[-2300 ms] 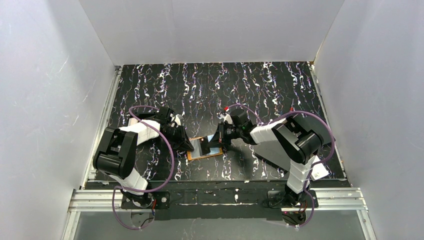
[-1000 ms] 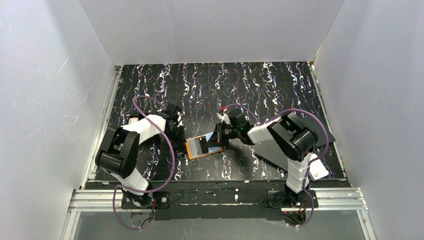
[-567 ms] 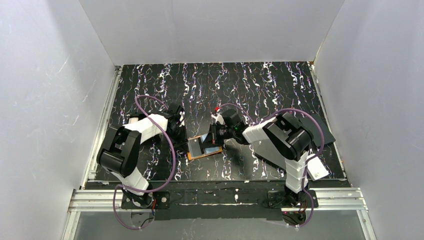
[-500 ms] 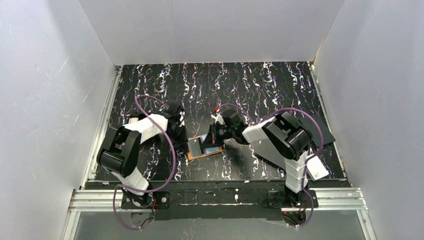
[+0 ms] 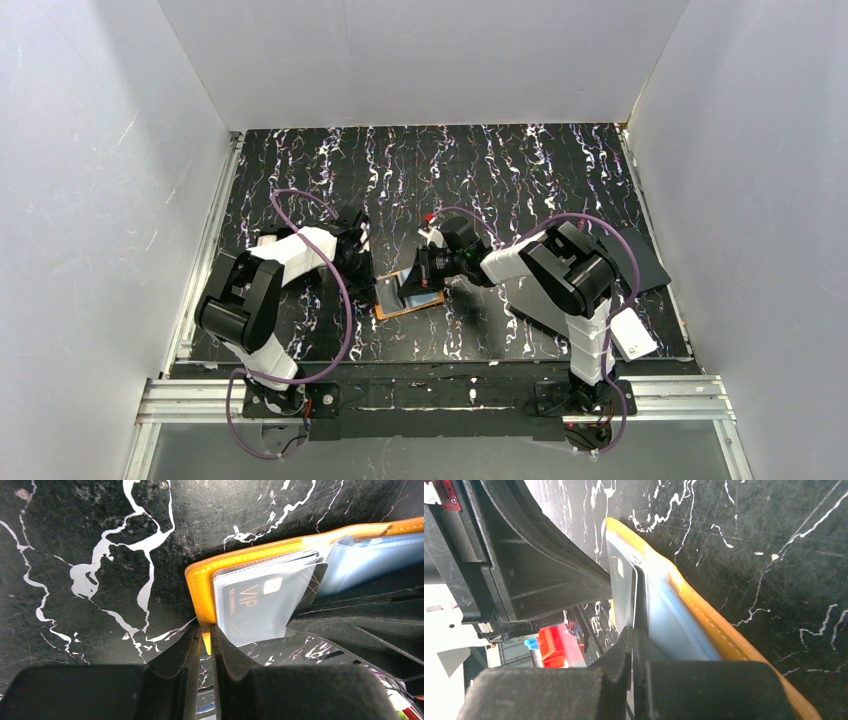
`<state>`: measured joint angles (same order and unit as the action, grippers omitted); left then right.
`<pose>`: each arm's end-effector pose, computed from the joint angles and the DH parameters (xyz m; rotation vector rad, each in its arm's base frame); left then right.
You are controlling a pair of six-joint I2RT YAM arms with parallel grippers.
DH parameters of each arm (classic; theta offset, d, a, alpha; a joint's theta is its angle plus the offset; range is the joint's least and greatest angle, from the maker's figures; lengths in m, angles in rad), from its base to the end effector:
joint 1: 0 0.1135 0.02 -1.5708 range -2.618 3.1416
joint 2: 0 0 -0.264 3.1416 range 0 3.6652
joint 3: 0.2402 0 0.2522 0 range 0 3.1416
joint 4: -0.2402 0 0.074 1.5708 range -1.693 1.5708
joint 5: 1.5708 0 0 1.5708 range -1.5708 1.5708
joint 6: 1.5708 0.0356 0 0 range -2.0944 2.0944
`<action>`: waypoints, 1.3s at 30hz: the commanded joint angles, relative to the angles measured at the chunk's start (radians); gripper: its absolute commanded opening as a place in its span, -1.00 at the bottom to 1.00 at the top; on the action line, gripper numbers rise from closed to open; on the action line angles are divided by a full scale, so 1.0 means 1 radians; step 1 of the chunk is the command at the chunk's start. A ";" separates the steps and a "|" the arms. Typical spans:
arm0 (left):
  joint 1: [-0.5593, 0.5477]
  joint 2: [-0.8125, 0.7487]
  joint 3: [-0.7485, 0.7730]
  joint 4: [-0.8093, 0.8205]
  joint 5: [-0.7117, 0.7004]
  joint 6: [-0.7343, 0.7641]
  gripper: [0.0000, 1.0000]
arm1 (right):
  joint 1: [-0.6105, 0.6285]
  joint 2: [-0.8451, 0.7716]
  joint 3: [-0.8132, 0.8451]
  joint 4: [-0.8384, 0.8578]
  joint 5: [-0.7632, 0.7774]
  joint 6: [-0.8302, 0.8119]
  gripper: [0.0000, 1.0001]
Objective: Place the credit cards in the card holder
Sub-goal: Insert the credit card into the card holder, then pick up the credit card from the storage box.
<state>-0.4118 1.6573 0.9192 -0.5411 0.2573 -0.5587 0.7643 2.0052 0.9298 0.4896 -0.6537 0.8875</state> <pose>0.2672 -0.1266 0.1522 -0.1609 2.9516 -0.5406 0.2633 0.2824 0.1095 -0.2968 2.4962 1.5440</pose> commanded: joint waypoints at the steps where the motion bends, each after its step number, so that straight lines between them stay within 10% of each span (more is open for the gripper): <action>1: -0.023 0.025 0.013 0.041 -0.026 -0.001 -0.76 | 0.030 0.009 0.014 -0.034 0.050 -0.010 -0.87; 18: 0.022 -0.287 0.278 -0.464 -0.133 0.173 -0.13 | 0.018 -0.238 0.250 -0.821 0.287 -0.478 -0.09; 26: 0.299 -0.351 0.407 -0.614 -0.561 0.338 0.81 | 0.018 -0.394 0.228 -0.802 0.242 -0.562 0.16; 39: 0.497 -0.035 0.527 -0.473 -0.624 0.430 0.97 | 0.018 -0.496 0.160 -0.740 0.179 -0.562 0.18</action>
<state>0.0723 1.6211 1.3876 -1.0386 -0.3405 -0.1730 0.7811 1.5871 1.1011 -0.2935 -0.4591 0.3401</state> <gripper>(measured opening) 0.982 0.589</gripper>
